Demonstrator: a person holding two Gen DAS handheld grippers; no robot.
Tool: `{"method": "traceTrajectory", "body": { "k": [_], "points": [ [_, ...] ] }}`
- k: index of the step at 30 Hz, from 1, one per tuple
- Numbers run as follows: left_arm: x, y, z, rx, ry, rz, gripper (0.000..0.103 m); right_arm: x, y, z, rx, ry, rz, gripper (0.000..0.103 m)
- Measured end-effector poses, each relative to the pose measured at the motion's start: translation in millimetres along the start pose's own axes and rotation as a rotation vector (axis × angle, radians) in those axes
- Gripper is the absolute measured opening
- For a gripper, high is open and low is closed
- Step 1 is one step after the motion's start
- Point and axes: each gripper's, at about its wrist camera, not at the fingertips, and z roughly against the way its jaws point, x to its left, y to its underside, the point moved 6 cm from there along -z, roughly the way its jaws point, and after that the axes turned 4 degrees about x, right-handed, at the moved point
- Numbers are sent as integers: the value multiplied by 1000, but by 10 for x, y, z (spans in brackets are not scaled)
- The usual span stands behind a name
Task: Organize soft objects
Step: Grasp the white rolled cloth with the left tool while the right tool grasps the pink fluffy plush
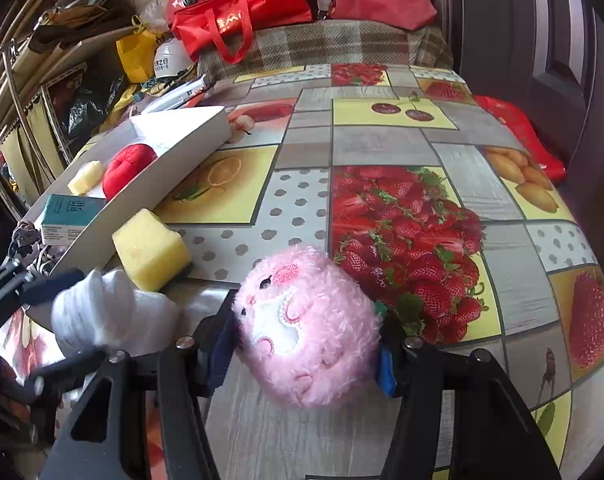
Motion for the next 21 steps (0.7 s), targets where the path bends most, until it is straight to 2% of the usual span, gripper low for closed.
{"method": "traceTrajectory", "body": {
  "k": [2, 7, 11, 15, 17, 19, 21],
  "points": [
    [-27, 4, 19, -9, 0, -12, 43, -1, -5, 59, -28, 6, -2, 55],
    [-35, 3, 199, -106, -21, -22, 43, -65, -31, 294, -149, 22, -44, 55],
    [35, -10, 373, -194, -34, 7, 43, -135, -34, 531, -270, 43, -87, 55],
    [119, -11, 525, -268, -86, 48, 43, -137, -28, 767, -396, 86, -92, 55],
    [144, -8, 586, -293, -102, 60, 43, -82, -22, 863, -448, 136, -69, 55],
    [181, 1, 634, -315, -118, 78, 43, -20, -25, 906, -474, 158, -42, 55],
    [223, 8, 664, -325, -122, 97, 43, 10, -33, 906, -477, 138, -45, 55]
  ]
}}
